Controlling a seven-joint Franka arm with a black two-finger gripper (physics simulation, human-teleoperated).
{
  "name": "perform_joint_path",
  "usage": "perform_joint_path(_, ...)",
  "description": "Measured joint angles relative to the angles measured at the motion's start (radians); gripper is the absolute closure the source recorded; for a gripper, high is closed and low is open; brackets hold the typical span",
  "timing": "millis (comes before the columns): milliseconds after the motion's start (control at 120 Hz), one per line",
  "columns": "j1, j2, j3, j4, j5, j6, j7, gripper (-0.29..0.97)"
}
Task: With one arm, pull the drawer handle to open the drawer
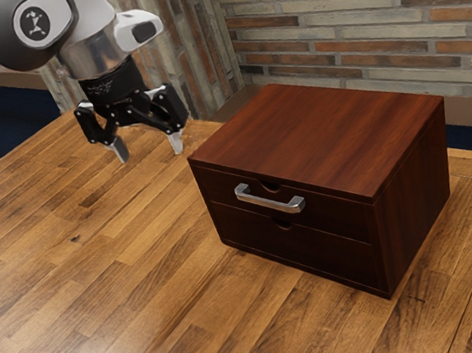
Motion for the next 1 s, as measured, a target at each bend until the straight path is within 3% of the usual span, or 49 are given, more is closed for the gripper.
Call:
perform_joint_path(150,0.118,-0.005,0.009,-0.01,-0.016,0.018,0.137,0.02)
perform_joint_path(367,0.152,-0.045,-0.008,-0.079,-0.043,0.018,0.234,0.02)
perform_joint_path(475,0.207,-0.074,-0.063,-0.062,-0.104,-0.054,0.068,0.02)
perform_joint_path(550,0.169,-0.081,-0.043,-0.07,-0.264,-0.077,-0.106,0.03)
perform_joint_path(608,0.124,-0.077,-0.038,-0.077,-0.324,-0.087,-0.245,0.05)
perform_joint_path(750,0.018,-0.077,-0.091,-0.06,-0.261,-0.123,-0.601,0.06)
perform_joint_path(883,-0.051,-0.072,-0.169,-0.047,-0.121,-0.12,-0.884,0.06)
perform_joint_path(958,-0.1,-0.139,-0.18,-0.153,-0.061,-0.058,-1.006,0.06)
perform_joint_path(1000,-0.08,-0.182,-0.176,-0.232,-0.039,-0.012,-1.067,0.06)
